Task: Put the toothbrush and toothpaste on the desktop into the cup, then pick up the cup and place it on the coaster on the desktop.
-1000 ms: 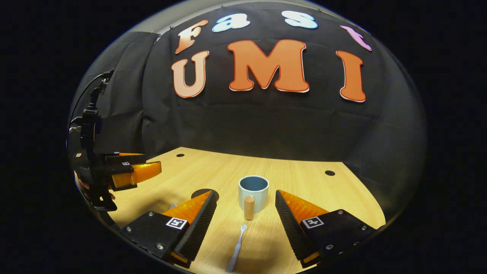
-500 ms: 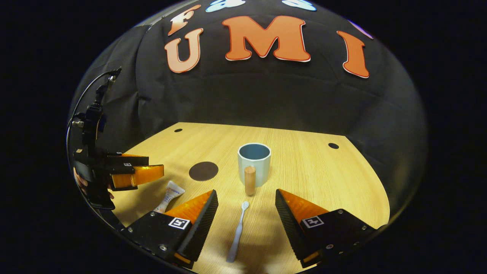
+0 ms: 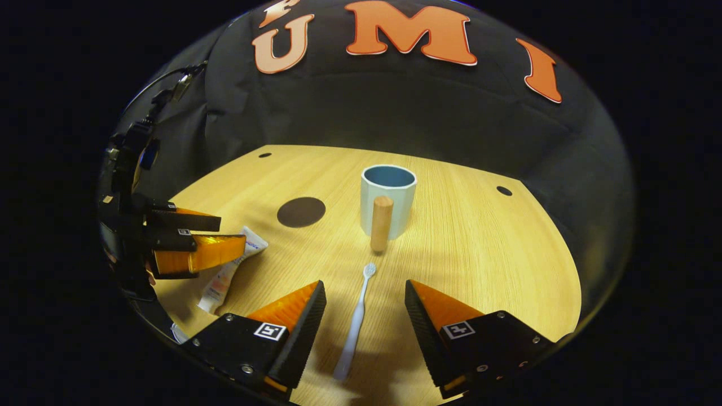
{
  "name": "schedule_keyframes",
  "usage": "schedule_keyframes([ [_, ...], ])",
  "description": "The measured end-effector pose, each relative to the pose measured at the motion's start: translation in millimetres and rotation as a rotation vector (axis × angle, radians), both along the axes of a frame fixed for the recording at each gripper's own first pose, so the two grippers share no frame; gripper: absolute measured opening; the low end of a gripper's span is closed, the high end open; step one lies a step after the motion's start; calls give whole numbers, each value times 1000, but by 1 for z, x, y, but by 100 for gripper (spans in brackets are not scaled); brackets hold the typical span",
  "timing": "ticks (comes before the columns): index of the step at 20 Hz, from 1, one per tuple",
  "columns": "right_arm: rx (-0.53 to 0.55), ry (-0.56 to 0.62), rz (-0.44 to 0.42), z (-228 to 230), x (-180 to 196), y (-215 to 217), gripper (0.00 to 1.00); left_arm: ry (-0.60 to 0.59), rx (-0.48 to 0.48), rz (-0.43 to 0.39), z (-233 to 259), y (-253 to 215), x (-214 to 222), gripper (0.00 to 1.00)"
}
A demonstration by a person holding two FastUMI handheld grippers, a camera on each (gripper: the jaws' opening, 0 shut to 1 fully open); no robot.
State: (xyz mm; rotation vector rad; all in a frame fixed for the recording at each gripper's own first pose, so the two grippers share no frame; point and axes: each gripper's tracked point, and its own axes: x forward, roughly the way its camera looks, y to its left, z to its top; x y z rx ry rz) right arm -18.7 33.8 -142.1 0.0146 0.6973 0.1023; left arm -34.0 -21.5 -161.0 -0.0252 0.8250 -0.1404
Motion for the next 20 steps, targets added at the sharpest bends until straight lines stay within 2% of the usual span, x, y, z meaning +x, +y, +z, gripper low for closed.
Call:
schedule_keyframes([
  [1,-1,20,0,2,-2,-1,86,13,3,-1,-7,-2,-6,96],
  [2,-4,38,1,3,-2,-1,86,28,3,-1,-14,-5,-7,99],
  [5,-15,75,5,3,-2,-3,86,71,8,3,-23,-7,-13,99],
  [7,-12,96,9,-1,-1,-1,84,93,19,8,-25,-4,-18,96],
  [9,-16,120,2,-1,1,0,79,124,13,6,-27,-6,-25,87],
  [11,-21,139,0,-2,3,1,76,130,26,11,-27,-4,-27,87],
  [13,-32,148,8,-10,3,5,70,126,35,6,-29,-3,-27,78],
  [17,0,163,29,-8,1,16,51,109,58,12,-30,1,-22,46],
  [19,11,166,20,-8,3,18,36,104,44,7,-31,-2,-22,28],
  [20,16,165,24,-7,3,18,23,98,36,9,-31,-2,-21,28],
])
